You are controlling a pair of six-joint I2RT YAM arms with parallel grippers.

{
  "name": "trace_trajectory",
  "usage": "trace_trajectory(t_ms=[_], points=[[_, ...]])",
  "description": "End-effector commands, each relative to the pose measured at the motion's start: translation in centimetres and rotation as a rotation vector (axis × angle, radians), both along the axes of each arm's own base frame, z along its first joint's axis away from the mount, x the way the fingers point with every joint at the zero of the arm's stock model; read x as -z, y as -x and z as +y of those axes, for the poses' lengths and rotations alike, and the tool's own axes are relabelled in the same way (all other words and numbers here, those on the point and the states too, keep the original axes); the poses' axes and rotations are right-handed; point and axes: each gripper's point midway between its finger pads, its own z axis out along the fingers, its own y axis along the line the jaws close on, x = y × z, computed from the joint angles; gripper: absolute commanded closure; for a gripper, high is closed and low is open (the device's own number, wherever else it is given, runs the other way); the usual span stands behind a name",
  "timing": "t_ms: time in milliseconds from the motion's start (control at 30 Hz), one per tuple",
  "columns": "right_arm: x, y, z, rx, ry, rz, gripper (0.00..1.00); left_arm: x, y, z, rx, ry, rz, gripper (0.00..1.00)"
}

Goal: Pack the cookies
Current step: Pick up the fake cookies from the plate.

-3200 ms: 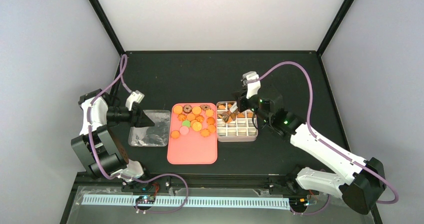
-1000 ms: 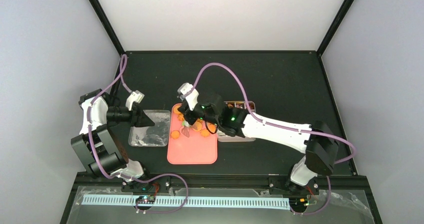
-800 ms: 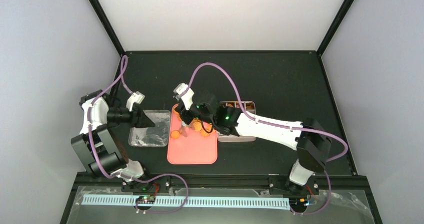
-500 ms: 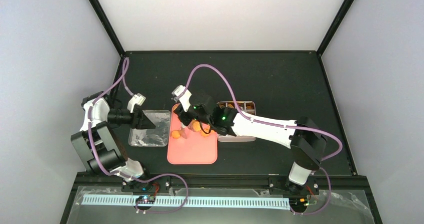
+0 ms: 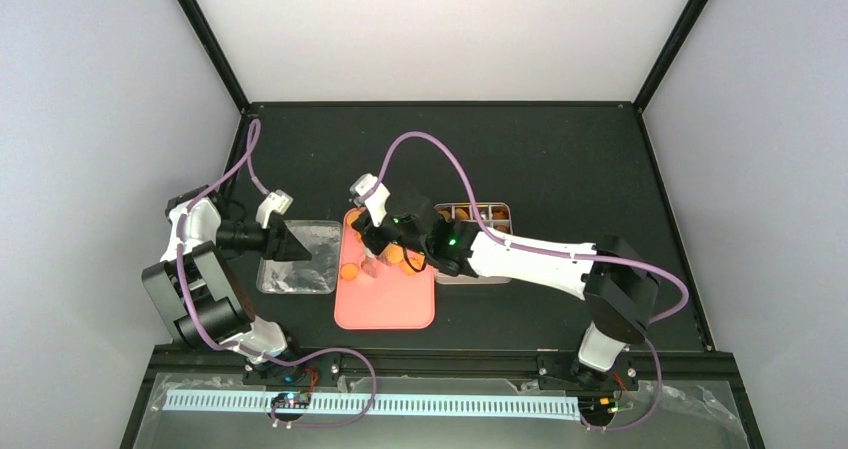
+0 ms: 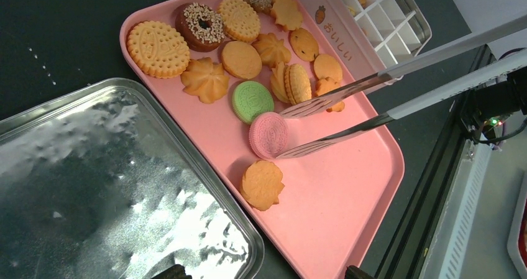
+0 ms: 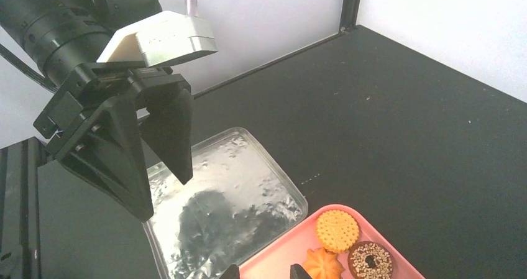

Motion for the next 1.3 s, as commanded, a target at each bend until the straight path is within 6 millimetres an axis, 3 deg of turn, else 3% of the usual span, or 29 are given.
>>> trace_trajectory(t_ms=[0, 200, 300, 533, 767, 933, 1267], points=[[0.8, 0.4, -0.6, 0.008, 0.012, 0.027, 0.82, -1.0, -0.9, 0.5, -0.007, -0.016, -0.061, 0.34], [0.1, 0.3, -0.9, 0.016, 0.009, 0.003, 0.87, -1.5, -0.9, 0.5, -0.006, -0.024, -0.077, 0.34], [-1.6, -0.1, -1.0, 0.028, -0.003, -0.039, 0.92, -1.6, -1.0, 0.5, -0.005, -0.024, -0.080, 0.34], [-5.4, -0.8, -0.3, 0.031, -0.033, -0.112, 0.92, -2.0, -1.0, 0.5, -0.005, -0.032, -0.095, 0.35], [-5.5, -1.1, 1.2, 0.008, -0.036, -0.111, 0.94, -2.3, -0.9, 0.6, -0.002, -0.045, -0.098, 0.34], [-4.3, -1.1, 1.6, -0.001, -0.018, -0.093, 0.77, -2.5, -0.9, 0.6, -0.001, -0.045, -0.106, 0.34], [-1.5, -0.9, 2.3, -0.023, 0.014, -0.051, 0.75, -2.5, -0.9, 0.6, -0.002, -0.043, -0.106, 0.34]])
